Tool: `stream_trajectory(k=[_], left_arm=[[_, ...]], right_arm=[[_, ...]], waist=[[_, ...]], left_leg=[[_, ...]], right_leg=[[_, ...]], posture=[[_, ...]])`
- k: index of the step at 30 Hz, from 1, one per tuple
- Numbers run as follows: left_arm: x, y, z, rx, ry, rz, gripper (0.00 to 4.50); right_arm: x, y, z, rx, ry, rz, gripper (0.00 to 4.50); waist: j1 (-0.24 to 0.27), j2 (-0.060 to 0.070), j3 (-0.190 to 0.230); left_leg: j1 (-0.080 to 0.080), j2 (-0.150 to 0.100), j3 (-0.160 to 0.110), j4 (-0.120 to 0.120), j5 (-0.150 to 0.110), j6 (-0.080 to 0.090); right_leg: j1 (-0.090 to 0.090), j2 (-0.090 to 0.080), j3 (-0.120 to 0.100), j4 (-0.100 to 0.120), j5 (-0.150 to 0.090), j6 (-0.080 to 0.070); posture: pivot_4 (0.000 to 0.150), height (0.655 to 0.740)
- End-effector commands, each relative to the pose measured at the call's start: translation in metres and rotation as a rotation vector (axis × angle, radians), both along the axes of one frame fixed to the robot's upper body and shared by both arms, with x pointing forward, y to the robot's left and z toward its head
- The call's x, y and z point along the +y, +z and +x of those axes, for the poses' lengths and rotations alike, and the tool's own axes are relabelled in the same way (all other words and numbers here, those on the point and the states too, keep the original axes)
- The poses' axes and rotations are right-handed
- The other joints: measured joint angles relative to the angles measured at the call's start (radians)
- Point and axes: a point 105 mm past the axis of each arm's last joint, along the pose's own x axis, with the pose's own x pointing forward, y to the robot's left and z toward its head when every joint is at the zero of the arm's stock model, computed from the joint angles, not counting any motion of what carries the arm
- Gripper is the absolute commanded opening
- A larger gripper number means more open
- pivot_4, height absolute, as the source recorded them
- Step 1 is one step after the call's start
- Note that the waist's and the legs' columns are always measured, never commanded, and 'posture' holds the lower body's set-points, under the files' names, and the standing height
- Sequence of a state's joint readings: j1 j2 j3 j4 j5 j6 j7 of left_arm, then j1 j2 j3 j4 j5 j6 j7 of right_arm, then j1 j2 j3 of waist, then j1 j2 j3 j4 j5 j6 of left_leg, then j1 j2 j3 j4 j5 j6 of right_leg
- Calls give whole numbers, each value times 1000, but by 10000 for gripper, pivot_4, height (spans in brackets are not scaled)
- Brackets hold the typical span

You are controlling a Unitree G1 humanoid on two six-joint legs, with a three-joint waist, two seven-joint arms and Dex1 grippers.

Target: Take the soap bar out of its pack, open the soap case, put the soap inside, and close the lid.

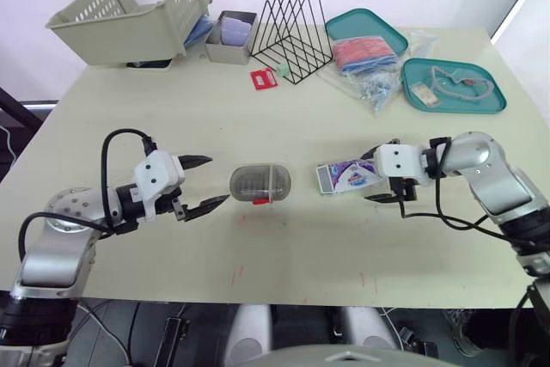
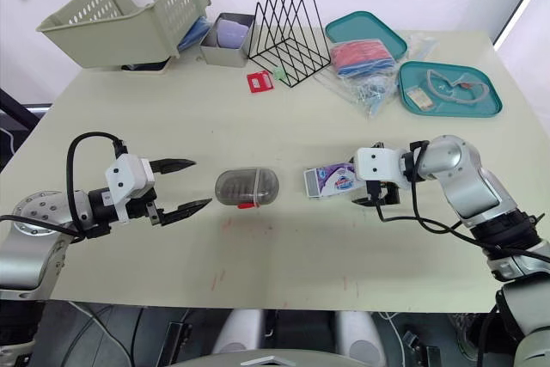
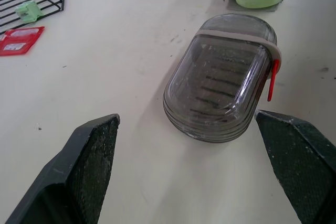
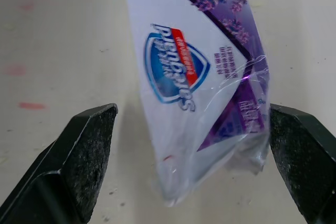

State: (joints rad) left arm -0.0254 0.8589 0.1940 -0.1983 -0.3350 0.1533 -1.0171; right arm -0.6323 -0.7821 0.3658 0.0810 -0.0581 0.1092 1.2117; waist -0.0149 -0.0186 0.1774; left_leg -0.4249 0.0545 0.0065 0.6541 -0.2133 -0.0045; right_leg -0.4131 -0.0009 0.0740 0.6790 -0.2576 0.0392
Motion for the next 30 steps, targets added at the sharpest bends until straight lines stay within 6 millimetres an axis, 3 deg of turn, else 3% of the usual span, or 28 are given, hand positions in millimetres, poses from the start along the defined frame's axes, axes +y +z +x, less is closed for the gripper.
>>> stream_trajectory(k=[1,2,9,15,25,30], left_arm=[[-3,12,-1,-65,-5,18,45000],[-3,12,-1,-66,-4,20,45000],[-5,11,3,-73,-12,24,45000],[-10,10,10,-85,-20,21,45000],[-10,10,11,-98,-15,26,45000],[-8,12,10,-104,-6,28,45000]], right_arm=[[1,7,4,-47,19,-17,32534],[0,6,3,-48,22,-24,28365],[-13,11,-11,-34,25,-78,28365],[-6,26,-12,-53,0,-33,28365],[-5,-3,-5,-28,-15,-111,28365],[-9,-4,-8,-27,-5,-135,6317]], waist=[[1,0,0],[2,0,0],[2,0,0],[-2,0,0],[-2,0,0],[-1,0,0]], left_leg=[[0,0,0,0,0,0],[0,0,0,0,0,0],[0,0,0,0,0,0],[1,0,0,0,0,0],[2,0,2,0,0,0],[2,0,2,0,0,0]], right_leg=[[0,0,0,0,0,0],[0,0,0,0,0,0],[0,0,0,0,0,0],[0,0,0,1,0,0],[0,0,1,1,0,0],[1,0,1,1,0,0]], posture=[[1500,7400],[1500,7400],[1500,7400],[1500,7400],[1500,7400],[1500,7400]])
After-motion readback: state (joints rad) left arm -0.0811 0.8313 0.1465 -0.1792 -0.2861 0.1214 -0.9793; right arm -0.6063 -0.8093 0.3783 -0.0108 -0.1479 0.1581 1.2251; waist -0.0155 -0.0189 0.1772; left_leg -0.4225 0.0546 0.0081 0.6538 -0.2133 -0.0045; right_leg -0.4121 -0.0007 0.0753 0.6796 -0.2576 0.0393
